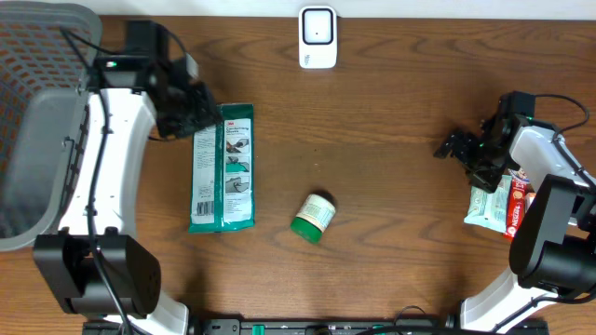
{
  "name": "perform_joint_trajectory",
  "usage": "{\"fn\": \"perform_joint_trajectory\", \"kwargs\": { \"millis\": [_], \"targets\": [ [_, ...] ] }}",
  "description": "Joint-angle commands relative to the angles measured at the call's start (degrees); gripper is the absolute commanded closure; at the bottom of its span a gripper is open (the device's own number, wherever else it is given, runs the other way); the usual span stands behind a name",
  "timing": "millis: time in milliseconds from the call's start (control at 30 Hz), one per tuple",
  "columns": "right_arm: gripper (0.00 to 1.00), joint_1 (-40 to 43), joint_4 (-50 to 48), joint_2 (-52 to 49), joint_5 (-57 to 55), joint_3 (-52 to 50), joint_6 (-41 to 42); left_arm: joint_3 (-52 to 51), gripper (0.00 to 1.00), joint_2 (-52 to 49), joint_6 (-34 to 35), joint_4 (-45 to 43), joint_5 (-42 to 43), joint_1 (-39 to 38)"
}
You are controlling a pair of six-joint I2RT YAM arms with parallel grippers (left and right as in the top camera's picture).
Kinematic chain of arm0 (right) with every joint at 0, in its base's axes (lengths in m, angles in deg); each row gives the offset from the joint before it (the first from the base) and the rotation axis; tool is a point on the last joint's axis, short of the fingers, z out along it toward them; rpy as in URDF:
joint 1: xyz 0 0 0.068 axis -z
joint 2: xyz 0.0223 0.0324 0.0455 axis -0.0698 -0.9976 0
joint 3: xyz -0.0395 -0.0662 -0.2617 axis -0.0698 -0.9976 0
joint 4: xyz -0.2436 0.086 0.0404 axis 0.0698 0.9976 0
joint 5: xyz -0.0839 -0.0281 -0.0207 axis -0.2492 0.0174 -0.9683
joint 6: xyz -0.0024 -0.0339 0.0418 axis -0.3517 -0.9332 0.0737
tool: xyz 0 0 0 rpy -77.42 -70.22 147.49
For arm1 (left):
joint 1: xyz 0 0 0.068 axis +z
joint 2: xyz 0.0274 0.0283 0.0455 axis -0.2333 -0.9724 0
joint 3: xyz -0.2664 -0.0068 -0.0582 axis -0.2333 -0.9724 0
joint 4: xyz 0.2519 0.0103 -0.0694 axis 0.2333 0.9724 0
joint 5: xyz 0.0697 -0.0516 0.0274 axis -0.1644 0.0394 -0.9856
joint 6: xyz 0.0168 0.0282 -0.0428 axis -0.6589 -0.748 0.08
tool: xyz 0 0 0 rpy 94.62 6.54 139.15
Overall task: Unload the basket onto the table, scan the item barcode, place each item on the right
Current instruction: 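Reach the left gripper to the green-lidded jar and grasp it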
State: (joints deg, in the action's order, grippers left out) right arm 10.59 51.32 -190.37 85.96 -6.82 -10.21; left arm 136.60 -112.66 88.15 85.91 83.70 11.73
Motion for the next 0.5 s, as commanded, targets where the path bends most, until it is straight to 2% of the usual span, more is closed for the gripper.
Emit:
{"fn": "perform_joint_trajectory", "kwargs": {
  "millis": [0,33,67,133,167,467],
  "targets": [
    [0.01,0.2,0.1,1.4,-0.9,0.9,-0.8,-1.1,0.65,-0.5,-0.9,2.8,-4.0,-4.2],
    [0.01,0.2,0.1,1.4,-0.9,0.9,-0.8,-1.8,0.56,-0.5,-0.9,3.2,-5.0,-5.6],
    [0.01,0.2,0.1,1.4,-0.9,0.9,-0.8,-2.8,0.30,-0.5,-0.9,3.3,-5.6,-7.1],
    [0.01,0.2,0.1,1.4,-0.9,0.9,-0.8,-4.7,0.21,-0.5,-1.0,2.6,-5.6,-9.9],
    [0.01,0.2,0.1,1.4,-0.9,0.9,-0.8,-5.2,0.09,-0.5,-1.0,1.9,-5.6,-10.9],
    [0.01,0.2,0.1,1.4,-0.9,0.9,-0.8,-7.1,0.09,-0.5,-1.0,1.4,-6.1,-14.9]
  ]
}}
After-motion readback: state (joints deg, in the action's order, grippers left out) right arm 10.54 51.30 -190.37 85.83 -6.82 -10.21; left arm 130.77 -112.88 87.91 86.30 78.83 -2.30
